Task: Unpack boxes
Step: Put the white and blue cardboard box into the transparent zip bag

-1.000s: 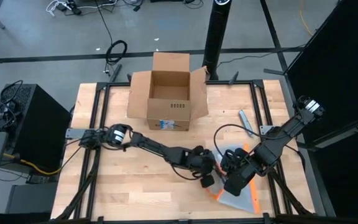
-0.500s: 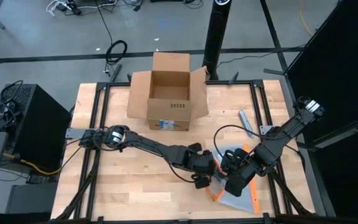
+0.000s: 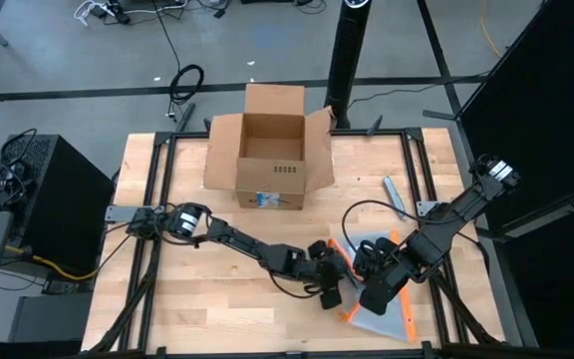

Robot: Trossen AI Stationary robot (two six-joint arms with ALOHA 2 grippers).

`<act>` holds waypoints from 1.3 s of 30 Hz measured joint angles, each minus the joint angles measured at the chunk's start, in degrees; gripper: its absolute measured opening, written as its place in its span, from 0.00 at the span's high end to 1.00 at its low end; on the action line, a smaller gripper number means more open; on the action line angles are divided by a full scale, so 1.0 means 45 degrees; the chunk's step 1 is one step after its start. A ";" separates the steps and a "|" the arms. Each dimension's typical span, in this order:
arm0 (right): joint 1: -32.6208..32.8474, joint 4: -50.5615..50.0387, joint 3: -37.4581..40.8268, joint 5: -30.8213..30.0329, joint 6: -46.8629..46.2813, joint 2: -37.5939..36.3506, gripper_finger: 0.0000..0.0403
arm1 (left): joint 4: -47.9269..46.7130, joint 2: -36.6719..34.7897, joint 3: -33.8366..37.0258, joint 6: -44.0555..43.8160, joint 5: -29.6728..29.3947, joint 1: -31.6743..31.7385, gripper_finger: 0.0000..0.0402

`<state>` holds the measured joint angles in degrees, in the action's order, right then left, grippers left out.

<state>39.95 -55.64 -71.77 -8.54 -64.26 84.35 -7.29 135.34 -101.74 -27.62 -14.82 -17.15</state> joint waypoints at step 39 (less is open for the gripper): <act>0.0172 0.0248 0.0000 -0.0071 0.0324 0.0133 1.00 | -0.0600 -0.3014 0.3226 -0.0334 0.2260 0.2075 0.58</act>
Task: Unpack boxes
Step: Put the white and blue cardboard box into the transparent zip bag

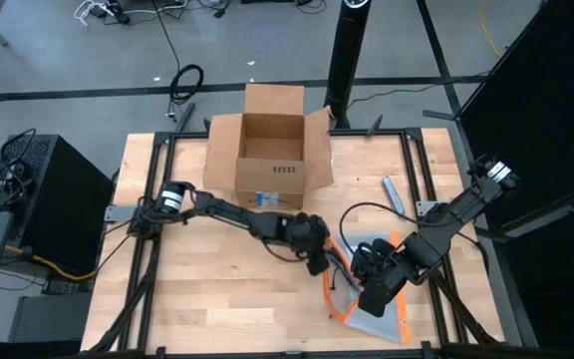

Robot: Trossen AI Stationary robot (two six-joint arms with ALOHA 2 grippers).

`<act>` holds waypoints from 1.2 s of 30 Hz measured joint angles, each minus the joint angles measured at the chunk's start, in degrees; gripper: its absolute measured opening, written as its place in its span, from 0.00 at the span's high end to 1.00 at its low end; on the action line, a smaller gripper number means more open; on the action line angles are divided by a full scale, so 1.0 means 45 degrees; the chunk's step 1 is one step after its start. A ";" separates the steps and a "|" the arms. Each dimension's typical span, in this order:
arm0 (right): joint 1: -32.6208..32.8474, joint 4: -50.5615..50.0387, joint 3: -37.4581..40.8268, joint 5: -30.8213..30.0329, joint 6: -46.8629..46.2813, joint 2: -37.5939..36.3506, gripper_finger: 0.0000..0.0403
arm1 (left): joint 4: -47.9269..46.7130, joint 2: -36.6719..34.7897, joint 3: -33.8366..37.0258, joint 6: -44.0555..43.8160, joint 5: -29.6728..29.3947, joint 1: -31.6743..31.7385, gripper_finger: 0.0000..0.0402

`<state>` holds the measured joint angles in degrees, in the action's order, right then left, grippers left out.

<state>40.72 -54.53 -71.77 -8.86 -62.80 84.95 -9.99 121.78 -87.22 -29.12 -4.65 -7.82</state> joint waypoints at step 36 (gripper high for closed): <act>-0.0078 0.0462 0.0000 -0.0192 0.0426 0.0002 0.99 | 0.0723 -0.1084 0.1324 -0.0316 -0.0544 0.0364 0.99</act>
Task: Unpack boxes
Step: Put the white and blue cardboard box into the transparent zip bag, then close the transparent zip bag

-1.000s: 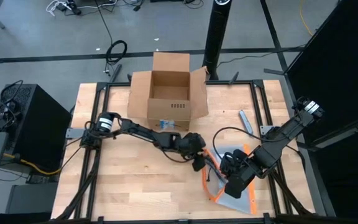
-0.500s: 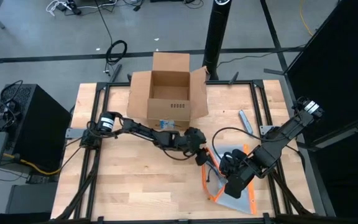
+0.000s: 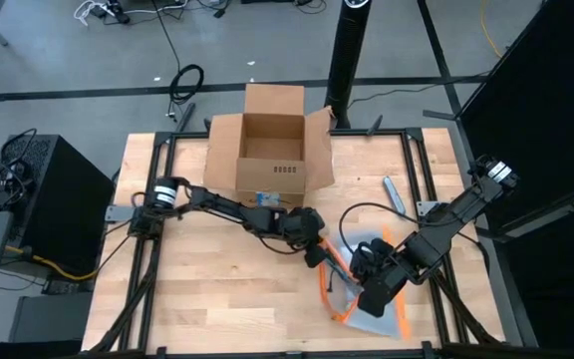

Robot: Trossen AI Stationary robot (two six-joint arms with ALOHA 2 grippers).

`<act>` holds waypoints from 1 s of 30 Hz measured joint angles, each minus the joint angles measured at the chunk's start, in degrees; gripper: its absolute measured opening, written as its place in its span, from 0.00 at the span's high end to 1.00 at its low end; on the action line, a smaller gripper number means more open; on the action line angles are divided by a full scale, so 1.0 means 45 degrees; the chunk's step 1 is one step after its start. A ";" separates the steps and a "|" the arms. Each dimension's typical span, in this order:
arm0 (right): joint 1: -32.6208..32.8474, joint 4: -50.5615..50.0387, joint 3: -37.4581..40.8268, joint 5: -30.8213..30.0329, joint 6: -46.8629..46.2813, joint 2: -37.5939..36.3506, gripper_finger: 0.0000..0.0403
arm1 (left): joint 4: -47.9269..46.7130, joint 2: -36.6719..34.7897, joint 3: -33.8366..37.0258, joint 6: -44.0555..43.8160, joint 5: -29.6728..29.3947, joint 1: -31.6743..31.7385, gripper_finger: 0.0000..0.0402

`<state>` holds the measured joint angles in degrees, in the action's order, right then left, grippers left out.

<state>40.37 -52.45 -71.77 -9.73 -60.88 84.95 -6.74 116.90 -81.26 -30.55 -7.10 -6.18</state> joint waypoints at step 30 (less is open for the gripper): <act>-0.2883 0.0166 -0.2383 -0.0408 0.7020 -0.1310 0.44 | -0.3533 -0.3302 -0.1393 -0.0673 -0.1304 -0.0320 1.00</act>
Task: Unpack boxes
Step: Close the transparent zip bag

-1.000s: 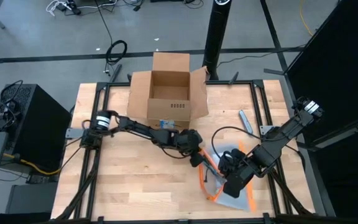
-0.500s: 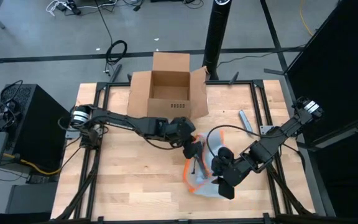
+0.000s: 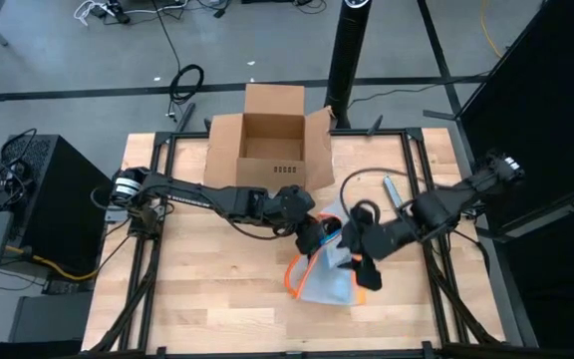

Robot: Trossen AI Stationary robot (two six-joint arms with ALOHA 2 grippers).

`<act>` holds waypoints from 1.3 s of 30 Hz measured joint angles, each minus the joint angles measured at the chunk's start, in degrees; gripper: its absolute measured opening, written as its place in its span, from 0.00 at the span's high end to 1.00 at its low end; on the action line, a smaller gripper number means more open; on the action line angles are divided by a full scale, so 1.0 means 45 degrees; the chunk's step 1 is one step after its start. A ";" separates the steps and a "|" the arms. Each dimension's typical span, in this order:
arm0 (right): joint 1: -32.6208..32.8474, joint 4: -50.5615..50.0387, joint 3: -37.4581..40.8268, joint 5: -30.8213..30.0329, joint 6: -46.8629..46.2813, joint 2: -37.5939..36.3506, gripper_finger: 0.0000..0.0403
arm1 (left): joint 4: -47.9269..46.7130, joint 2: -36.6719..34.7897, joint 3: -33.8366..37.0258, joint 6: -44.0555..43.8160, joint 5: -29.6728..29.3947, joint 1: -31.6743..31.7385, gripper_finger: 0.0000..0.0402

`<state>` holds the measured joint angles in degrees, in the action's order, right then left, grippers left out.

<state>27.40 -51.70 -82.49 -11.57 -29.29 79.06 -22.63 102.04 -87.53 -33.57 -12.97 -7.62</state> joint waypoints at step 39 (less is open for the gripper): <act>-0.4619 -0.2535 -0.0187 0.1242 0.3677 -0.0047 0.98 | 0.2941 -0.0558 -0.0261 -0.0219 0.0044 -0.0281 0.88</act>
<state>6.61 -63.11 -83.33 -5.98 -12.75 78.85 -9.40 99.53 -88.70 -34.56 -12.78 -8.88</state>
